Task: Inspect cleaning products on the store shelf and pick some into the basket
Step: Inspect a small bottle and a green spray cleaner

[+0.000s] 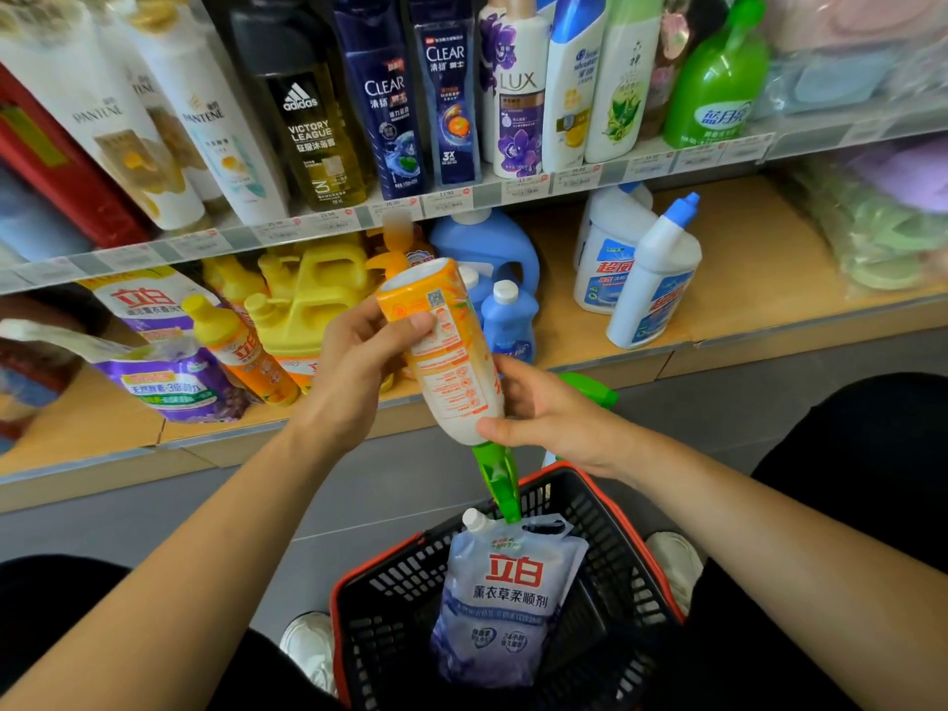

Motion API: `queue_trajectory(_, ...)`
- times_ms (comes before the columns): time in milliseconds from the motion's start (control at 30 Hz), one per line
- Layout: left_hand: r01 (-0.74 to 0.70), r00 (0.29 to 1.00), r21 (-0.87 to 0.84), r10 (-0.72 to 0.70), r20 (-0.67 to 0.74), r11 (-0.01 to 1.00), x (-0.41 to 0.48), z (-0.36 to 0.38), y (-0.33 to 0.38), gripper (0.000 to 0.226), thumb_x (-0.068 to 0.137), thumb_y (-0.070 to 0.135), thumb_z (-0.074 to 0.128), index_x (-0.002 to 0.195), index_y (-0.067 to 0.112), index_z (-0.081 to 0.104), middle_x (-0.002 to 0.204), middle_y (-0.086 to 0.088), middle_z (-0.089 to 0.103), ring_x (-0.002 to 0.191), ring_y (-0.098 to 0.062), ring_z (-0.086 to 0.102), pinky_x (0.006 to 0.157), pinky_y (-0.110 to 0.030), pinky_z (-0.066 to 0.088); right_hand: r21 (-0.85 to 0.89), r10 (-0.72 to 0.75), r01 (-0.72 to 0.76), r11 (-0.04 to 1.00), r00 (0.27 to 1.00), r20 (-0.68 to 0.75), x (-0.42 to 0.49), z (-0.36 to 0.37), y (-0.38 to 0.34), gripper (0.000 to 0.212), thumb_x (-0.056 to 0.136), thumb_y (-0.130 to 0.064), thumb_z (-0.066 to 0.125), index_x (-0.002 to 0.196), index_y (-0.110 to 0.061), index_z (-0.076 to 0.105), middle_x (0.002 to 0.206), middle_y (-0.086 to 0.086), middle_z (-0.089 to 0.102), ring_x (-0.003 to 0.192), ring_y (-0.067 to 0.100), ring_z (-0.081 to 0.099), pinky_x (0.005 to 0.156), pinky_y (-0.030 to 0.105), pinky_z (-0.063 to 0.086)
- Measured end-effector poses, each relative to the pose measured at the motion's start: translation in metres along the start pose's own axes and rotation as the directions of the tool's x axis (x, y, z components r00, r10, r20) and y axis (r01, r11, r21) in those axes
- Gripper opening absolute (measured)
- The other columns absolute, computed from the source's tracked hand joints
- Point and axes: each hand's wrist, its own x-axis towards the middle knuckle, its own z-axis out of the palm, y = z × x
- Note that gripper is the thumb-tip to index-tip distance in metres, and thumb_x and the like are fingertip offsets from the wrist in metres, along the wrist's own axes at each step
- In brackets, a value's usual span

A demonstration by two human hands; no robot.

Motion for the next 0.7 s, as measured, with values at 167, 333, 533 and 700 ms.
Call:
queue_trajectory(167, -0.018, 0.975, -0.009, 0.016, -0.22, 1.0, -0.002, -0.004, 0.001, 0.049, 0.081, 0.03, 0.081, 0.121, 0.015, 0.059, 0.103, 0.002, 0.076, 0.103, -0.027, 0.072, 0.094, -0.061, 0.052, -0.225, 0.037, -0.041, 0.974, 0.999, -0.022, -0.001, -0.01, 0.001, 0.07, 0.083, -0.019, 0.081, 0.143, -0.027, 0.046, 0.131, -0.006, 0.063, 0.119, 0.005, 0.061, 0.1, 0.023, 0.049)
queue_trajectory(333, 0.008, 0.937, -0.112, -0.046, -0.346, 0.994, 0.004, -0.009, -0.008, 0.04, 0.09, 0.032, 0.075, 0.122, 0.042, 0.053, 0.095, 0.013, 0.074, 0.1, -0.02, 0.074, 0.08, -0.042, 0.063, -0.478, -0.02, -0.046, 0.877, 0.991, -0.133, -0.001, -0.022, 0.011, 0.07, 0.07, -0.016, 0.09, 0.132, -0.02, 0.057, 0.124, -0.011, 0.064, 0.116, -0.002, 0.058, 0.103, 0.015, 0.043)
queue_trajectory(533, 0.15, 0.945, -0.309, -0.229, -0.236, 0.939, 0.013, -0.011, -0.026, 0.03, 0.093, 0.02, 0.072, 0.121, 0.024, 0.06, 0.104, -0.002, 0.073, 0.093, -0.025, 0.074, 0.073, -0.038, 0.061, -0.239, -0.144, 0.031, 0.97, 0.871, -0.469, -0.003, -0.044, 0.014, 0.032, 0.081, -0.005, 0.078, 0.098, -0.03, 0.069, 0.106, -0.003, 0.073, 0.104, 0.016, 0.068, 0.086, 0.027, 0.056)
queue_trajectory(700, 0.274, 0.932, -0.314, -0.331, -0.146, 0.909, 0.016, -0.007, -0.05, 0.035, 0.094, 0.006, 0.067, 0.128, 0.011, 0.062, 0.116, -0.014, 0.074, 0.105, -0.028, 0.073, 0.089, -0.036, 0.061, -0.032, -0.085, 0.084, 0.996, 0.761, -0.643, -0.011, -0.063, 0.006, 0.02, 0.085, -0.008, 0.077, 0.1, -0.017, 0.065, 0.093, 0.007, 0.072, 0.09, 0.026, 0.07, 0.072, 0.039, 0.06)
